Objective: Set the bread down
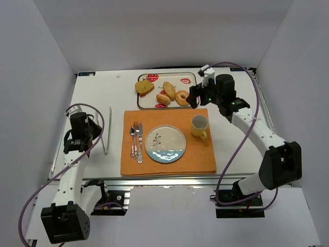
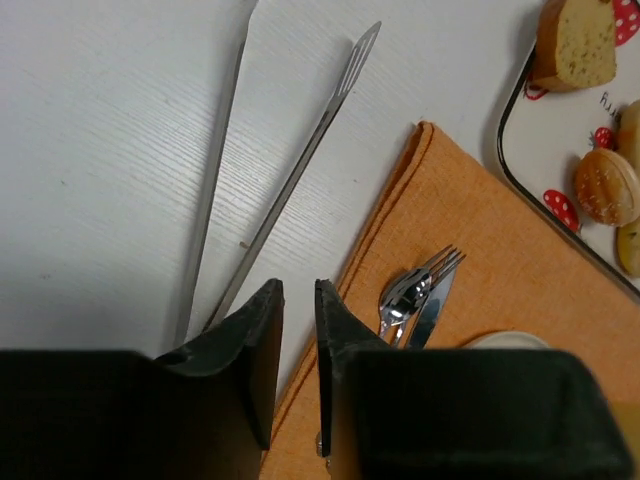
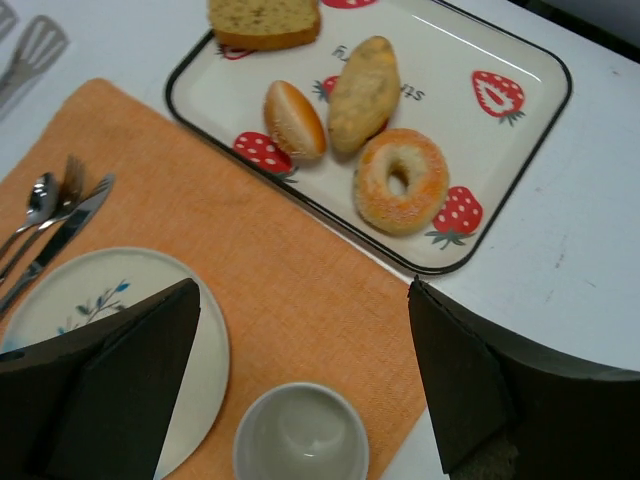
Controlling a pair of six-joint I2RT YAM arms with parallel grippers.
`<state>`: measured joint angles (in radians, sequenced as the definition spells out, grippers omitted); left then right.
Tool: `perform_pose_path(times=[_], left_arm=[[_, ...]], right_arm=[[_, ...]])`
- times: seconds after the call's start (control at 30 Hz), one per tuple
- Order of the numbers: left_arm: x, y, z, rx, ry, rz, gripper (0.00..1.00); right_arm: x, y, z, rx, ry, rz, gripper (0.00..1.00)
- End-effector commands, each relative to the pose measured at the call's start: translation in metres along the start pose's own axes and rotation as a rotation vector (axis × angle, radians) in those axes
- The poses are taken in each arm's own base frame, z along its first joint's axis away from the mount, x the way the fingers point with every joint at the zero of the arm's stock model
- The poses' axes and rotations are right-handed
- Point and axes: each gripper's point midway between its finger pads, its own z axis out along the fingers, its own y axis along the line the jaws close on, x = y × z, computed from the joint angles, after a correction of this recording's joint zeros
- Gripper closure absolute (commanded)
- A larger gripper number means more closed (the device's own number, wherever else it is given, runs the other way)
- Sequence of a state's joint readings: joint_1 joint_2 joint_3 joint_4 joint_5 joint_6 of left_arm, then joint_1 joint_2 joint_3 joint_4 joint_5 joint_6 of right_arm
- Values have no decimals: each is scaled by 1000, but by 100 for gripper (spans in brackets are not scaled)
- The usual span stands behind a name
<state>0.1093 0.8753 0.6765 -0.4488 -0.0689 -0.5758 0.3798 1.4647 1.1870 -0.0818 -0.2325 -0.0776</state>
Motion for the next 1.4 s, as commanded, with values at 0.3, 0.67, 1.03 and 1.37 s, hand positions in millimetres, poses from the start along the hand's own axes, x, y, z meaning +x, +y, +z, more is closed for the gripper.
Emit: perform_pose_path(times=[0.3, 0.67, 1.03, 1.37], left_arm=[[-7, -11, 14, 21, 67, 121, 42], [19, 15, 61, -89, 275, 321, 17], [56, 29, 98, -16, 439, 541, 18], [90, 55, 107, -64, 496, 543, 28]], right_arm=[[26, 82, -37, -570, -52, -371, 45], [43, 77, -33, -567, 5, -358, 22], [36, 59, -27, -526, 9, -303, 20], [30, 41, -27, -493, 9, -258, 19]])
